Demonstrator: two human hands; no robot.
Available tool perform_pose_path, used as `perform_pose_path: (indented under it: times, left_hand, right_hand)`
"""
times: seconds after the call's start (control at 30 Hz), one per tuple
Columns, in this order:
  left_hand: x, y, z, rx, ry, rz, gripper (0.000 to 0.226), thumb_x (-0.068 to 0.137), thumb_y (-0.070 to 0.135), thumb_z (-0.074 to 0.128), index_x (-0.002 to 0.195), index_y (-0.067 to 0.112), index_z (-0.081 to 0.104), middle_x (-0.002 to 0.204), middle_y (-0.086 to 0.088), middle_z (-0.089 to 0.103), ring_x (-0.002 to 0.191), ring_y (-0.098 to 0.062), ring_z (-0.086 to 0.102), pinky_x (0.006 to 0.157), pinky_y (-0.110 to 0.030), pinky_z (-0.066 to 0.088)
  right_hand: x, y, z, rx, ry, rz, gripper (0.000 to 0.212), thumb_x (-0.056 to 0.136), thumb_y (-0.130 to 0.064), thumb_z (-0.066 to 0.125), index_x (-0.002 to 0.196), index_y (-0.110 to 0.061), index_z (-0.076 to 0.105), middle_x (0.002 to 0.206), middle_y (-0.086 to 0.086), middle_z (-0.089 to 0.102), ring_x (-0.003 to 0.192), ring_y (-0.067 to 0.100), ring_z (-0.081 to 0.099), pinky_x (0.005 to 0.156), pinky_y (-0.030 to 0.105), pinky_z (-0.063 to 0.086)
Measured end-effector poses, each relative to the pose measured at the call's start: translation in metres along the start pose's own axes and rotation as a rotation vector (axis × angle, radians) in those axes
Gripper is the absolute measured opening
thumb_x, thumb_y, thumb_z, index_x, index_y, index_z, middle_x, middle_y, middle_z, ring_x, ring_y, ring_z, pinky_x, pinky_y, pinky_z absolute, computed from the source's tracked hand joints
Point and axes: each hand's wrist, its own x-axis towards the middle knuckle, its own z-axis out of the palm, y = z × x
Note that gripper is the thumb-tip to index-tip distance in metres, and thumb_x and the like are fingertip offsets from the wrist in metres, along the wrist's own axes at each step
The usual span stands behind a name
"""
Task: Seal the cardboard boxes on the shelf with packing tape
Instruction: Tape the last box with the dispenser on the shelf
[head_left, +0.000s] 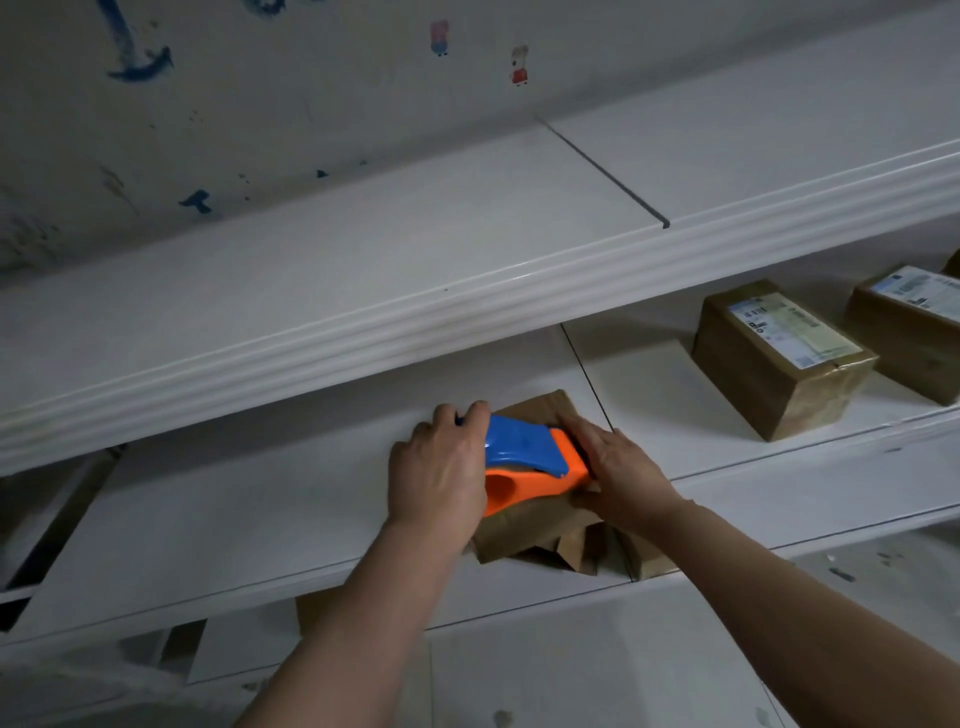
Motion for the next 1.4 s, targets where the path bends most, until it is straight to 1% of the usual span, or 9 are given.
perform_pose_path:
  times: [0.13,0.37,0.6,0.73,0.87,0.97,1.1,1.23,1.4]
  left_hand:
    - [0.0,-0.042,-0.001,-0.064,0.024,-0.089,0.07,0.081,0.005,0.055,0.142,0.031,0.034,0.123,-0.003,0.054,0.104,-0.027,0.061,0.079,-0.037,0.049]
    - [-0.019,-0.16,0.008,-0.102,-0.018,-0.326,0.075,0.068,0.001,0.063,0.137,0.027,0.049,0.118,-0.01,0.057,0.103,-0.036,0.058,0.078,-0.041,0.051]
    - [-0.019,-0.156,0.05,-0.114,-0.116,-0.319,0.069,0.075,0.0,0.059,0.136,0.029,0.045,0.112,-0.005,0.054,0.105,-0.027,0.05,0.071,-0.037,0.05]
    - [-0.016,-0.143,0.063,-0.096,-0.142,-0.311,0.062,0.08,0.004,0.057,0.135,0.028,0.042,0.114,-0.005,0.053,0.106,-0.025,0.05,0.067,-0.035,0.049]
    - [-0.013,-0.143,0.061,-0.088,-0.138,-0.3,0.055,0.083,0.007,0.059,0.132,0.027,0.042,0.112,-0.004,0.054,0.103,-0.024,0.051,0.068,-0.034,0.049]
    - [-0.013,-0.143,0.057,-0.072,-0.154,-0.269,0.059,0.082,0.007,0.06,0.134,0.027,0.04,0.116,-0.005,0.054,0.105,-0.024,0.05,0.071,-0.034,0.048]
    - [-0.017,-0.144,0.057,-0.109,-0.18,-0.269,0.058,0.083,0.008,0.059,0.135,0.026,0.039,0.119,-0.005,0.052,0.108,-0.024,0.051,0.073,-0.035,0.05]
    - [-0.021,-0.145,0.058,-0.121,-0.184,-0.246,0.058,0.084,0.007,0.059,0.135,0.025,0.038,0.12,-0.006,0.052,0.109,-0.025,0.05,0.072,-0.034,0.048]
    - [-0.019,-0.147,0.059,-0.118,-0.193,-0.229,0.059,0.085,0.01,0.061,0.136,0.025,0.037,0.123,-0.007,0.05,0.112,-0.026,0.05,0.076,-0.037,0.051]
  right_hand:
    - [-0.001,0.007,0.005,-0.169,0.005,-0.038,0.09,0.081,-0.013,0.068,0.15,-0.03,0.014,0.158,-0.005,0.019,0.145,0.014,0.022,0.119,0.042,0.004]
    - [-0.004,0.008,0.003,-0.147,0.013,-0.053,0.092,0.081,-0.009,0.07,0.148,-0.036,0.013,0.157,-0.008,0.022,0.143,0.014,0.026,0.118,0.039,0.001]
    - [-0.006,0.0,0.002,-0.18,-0.006,0.009,0.095,0.083,0.001,0.062,0.149,-0.039,0.007,0.16,-0.003,0.015,0.146,0.015,0.018,0.118,0.037,-0.002]
    - [-0.009,-0.009,0.0,-0.289,-0.042,-0.021,0.089,0.092,-0.009,0.054,0.15,-0.041,-0.006,0.161,-0.008,-0.003,0.149,0.015,-0.004,0.115,0.04,-0.009]
    - [-0.013,-0.032,0.009,-0.518,-0.1,-0.002,0.09,0.094,-0.028,0.05,0.149,-0.031,-0.021,0.15,0.0,-0.03,0.144,0.028,-0.025,0.113,0.059,-0.014]
    - [-0.019,-0.047,0.029,-0.554,-0.021,0.019,0.101,0.075,-0.035,0.068,0.153,-0.012,0.007,0.159,0.012,-0.001,0.147,0.031,-0.009,0.115,0.057,-0.004]
    - [-0.016,-0.06,0.036,-0.561,-0.006,0.009,0.102,0.081,-0.044,0.063,0.152,-0.011,-0.002,0.159,0.009,-0.008,0.146,0.025,-0.012,0.112,0.048,-0.011]
    - [-0.016,-0.079,0.049,-0.551,-0.031,-0.038,0.112,0.05,-0.048,0.084,0.145,-0.008,0.039,0.152,0.011,0.035,0.14,0.027,0.031,0.108,0.051,0.018]
    - [-0.012,-0.105,0.064,-0.531,-0.017,-0.138,0.107,0.06,-0.032,0.081,0.15,-0.015,0.026,0.156,0.005,0.028,0.145,0.023,0.022,0.111,0.049,0.013]
